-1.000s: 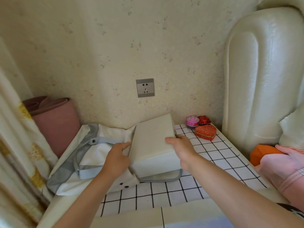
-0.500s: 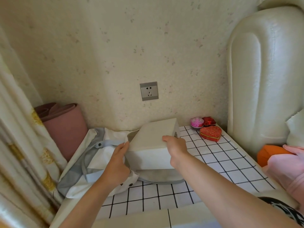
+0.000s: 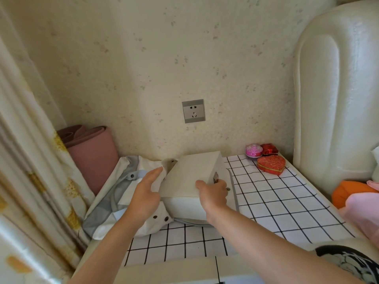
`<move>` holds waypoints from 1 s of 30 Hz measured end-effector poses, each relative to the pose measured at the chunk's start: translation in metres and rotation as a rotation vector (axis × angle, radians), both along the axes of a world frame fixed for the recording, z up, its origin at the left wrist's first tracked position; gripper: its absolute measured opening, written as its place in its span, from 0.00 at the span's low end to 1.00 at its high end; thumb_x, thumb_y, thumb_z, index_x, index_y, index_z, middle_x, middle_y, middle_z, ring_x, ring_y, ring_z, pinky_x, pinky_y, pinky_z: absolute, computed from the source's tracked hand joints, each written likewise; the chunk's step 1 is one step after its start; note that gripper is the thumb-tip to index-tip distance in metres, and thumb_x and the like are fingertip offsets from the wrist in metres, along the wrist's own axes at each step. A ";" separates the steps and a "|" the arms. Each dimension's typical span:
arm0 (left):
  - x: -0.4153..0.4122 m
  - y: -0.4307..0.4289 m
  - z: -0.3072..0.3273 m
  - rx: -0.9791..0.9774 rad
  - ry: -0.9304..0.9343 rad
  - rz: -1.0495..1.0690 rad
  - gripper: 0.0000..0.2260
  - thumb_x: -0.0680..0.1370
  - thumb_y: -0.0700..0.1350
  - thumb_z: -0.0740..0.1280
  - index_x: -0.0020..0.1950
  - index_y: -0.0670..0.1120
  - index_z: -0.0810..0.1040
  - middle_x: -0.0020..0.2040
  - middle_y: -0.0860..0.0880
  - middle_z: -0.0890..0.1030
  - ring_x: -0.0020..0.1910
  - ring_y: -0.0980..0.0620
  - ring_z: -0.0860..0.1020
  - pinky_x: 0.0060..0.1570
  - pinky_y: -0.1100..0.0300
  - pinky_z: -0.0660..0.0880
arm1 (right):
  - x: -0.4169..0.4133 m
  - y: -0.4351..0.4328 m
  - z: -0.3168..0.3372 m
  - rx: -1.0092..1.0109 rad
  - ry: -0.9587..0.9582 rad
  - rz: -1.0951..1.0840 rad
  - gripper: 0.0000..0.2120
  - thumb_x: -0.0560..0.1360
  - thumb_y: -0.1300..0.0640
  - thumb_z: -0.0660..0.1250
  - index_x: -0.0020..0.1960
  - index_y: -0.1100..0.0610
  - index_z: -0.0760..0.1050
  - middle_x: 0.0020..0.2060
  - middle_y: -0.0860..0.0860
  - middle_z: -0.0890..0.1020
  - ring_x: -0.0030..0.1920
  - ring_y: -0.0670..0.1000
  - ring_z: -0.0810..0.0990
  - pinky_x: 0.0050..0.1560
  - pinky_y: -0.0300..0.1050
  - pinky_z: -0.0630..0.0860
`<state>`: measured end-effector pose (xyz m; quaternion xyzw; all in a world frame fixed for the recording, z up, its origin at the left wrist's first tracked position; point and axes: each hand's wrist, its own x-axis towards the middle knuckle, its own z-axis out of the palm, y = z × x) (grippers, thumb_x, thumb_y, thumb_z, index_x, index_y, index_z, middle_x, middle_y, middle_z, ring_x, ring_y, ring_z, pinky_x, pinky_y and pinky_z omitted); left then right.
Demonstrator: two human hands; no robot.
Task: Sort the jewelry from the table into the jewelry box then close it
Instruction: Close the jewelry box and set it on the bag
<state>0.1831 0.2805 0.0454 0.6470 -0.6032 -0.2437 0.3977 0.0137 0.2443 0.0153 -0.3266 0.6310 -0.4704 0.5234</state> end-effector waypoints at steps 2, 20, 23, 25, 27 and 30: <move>0.000 -0.003 -0.003 0.001 -0.099 -0.024 0.31 0.74 0.26 0.59 0.74 0.48 0.69 0.71 0.57 0.67 0.69 0.62 0.63 0.68 0.68 0.58 | -0.006 -0.004 0.000 0.031 -0.028 0.038 0.40 0.63 0.48 0.73 0.70 0.57 0.62 0.63 0.56 0.69 0.59 0.60 0.73 0.61 0.59 0.75; -0.009 0.009 -0.013 0.189 -0.968 0.052 0.47 0.60 0.58 0.79 0.71 0.47 0.58 0.60 0.51 0.66 0.58 0.50 0.69 0.47 0.57 0.74 | -0.043 -0.051 0.015 0.027 -0.220 0.014 0.27 0.64 0.52 0.78 0.60 0.57 0.76 0.51 0.54 0.83 0.51 0.57 0.81 0.56 0.52 0.78; -0.008 0.011 -0.016 0.177 -0.982 0.058 0.56 0.57 0.60 0.79 0.75 0.45 0.52 0.64 0.51 0.64 0.61 0.50 0.67 0.53 0.56 0.75 | -0.044 -0.048 0.016 0.000 -0.216 0.013 0.26 0.65 0.51 0.78 0.60 0.58 0.76 0.52 0.54 0.82 0.50 0.57 0.81 0.53 0.50 0.77; -0.007 0.012 -0.016 0.171 -0.954 0.070 0.59 0.55 0.62 0.79 0.76 0.45 0.49 0.66 0.50 0.63 0.64 0.49 0.66 0.56 0.55 0.74 | -0.043 -0.043 0.018 0.006 -0.217 0.014 0.25 0.65 0.52 0.78 0.59 0.57 0.76 0.52 0.54 0.82 0.50 0.57 0.81 0.54 0.51 0.77; -0.007 0.014 -0.018 0.184 -0.936 0.083 0.62 0.55 0.63 0.78 0.77 0.45 0.47 0.67 0.51 0.62 0.65 0.50 0.65 0.58 0.55 0.73 | -0.043 -0.040 0.024 0.012 -0.236 -0.004 0.29 0.63 0.51 0.78 0.61 0.57 0.75 0.53 0.54 0.82 0.51 0.57 0.81 0.56 0.52 0.77; -0.011 0.018 -0.020 0.236 -0.898 0.092 0.65 0.54 0.68 0.77 0.78 0.46 0.43 0.68 0.52 0.60 0.68 0.50 0.63 0.60 0.55 0.72 | -0.047 -0.038 0.035 0.037 -0.291 -0.002 0.30 0.60 0.47 0.76 0.60 0.54 0.76 0.51 0.53 0.83 0.50 0.57 0.82 0.58 0.57 0.77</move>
